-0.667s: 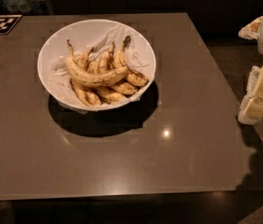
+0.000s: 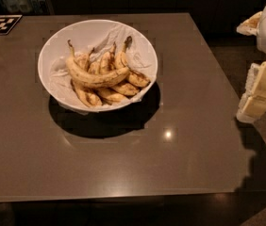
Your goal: Pick banana from white bowl
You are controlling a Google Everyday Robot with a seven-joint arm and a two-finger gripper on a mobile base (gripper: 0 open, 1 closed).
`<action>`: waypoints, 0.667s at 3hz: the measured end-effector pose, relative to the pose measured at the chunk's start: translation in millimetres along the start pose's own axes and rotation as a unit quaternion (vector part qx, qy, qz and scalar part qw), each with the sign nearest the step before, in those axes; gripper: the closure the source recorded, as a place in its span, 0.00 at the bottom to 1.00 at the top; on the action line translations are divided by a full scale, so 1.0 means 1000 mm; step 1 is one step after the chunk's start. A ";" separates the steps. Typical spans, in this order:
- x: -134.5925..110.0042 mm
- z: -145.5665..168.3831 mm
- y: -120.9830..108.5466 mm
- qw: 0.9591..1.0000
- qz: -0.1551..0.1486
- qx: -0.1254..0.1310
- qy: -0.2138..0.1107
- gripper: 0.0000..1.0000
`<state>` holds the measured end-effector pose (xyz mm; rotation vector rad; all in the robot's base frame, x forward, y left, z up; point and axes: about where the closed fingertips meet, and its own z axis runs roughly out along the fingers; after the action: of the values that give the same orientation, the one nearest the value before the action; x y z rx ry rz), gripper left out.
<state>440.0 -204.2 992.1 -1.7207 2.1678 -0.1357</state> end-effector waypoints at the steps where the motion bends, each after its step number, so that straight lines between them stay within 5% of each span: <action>1: -0.023 0.003 -0.002 1.000 -0.006 0.002 0.019 0.00; 2: -0.049 0.014 -0.011 0.999 0.007 -0.005 0.034 0.00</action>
Offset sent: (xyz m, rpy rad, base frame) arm 0.0375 0.0680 -0.0098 -0.0889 0.1131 -0.0618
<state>463.6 -157.7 993.6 -1.7309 2.2317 -0.1812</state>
